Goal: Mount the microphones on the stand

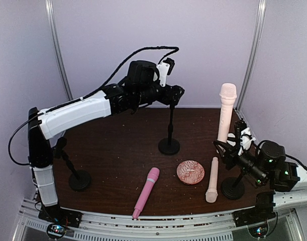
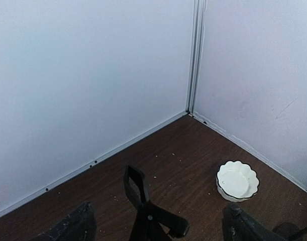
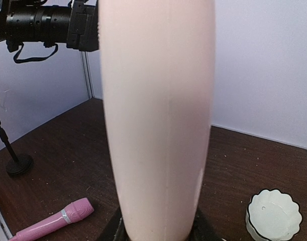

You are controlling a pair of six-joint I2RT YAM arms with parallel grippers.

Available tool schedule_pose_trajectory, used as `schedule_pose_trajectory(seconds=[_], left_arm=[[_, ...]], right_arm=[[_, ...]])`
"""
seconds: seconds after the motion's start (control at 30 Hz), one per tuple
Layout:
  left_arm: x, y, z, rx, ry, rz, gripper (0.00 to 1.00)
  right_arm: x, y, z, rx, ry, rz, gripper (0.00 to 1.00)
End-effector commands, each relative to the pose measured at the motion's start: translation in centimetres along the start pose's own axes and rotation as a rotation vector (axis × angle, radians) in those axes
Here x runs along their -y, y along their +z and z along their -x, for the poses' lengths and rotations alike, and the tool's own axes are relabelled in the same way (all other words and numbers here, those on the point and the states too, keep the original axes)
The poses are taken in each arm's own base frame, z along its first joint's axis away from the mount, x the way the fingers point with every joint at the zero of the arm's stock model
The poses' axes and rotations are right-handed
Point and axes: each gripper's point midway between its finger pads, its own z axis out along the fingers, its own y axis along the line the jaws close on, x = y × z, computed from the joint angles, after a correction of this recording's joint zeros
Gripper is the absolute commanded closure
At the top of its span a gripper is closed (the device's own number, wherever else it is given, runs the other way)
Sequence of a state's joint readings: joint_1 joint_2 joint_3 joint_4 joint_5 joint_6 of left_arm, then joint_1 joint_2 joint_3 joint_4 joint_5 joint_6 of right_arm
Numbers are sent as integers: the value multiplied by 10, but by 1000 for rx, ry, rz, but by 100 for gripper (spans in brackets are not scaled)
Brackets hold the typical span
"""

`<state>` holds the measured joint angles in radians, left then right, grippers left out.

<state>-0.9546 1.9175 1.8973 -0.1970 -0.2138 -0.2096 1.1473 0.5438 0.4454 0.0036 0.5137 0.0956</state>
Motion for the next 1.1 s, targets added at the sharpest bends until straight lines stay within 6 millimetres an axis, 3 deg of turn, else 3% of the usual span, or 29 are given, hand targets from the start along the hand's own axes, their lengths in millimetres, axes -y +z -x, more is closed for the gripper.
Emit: schedule_pose_trajectory(seconds=[0.0,0.17,0.3,0.57,0.7,0.93,1.07], left_arm=[[-6,20,-13,-42,7,58,12],[-15,32,-29,-109,22,128,17],[-9,33,-34,-117,36,92,30],[6,19,-22,-54,84,-19,46],[18,7,-18,-58,158,-171,54],[-22,-13,-25,-93,205,-196,68],[-25,-19,-21,-70,224,-220,68]], right_arm=[[6,-3,2,29,38,-13,100],[6,-4,1,27,39,-11,100],[6,-4,1,31,46,-9,100],[5,-3,-4,21,49,-4,100],[5,-3,-7,17,53,-4,100],[2,1,-14,12,61,2,99],[-2,5,-15,1,62,14,99]])
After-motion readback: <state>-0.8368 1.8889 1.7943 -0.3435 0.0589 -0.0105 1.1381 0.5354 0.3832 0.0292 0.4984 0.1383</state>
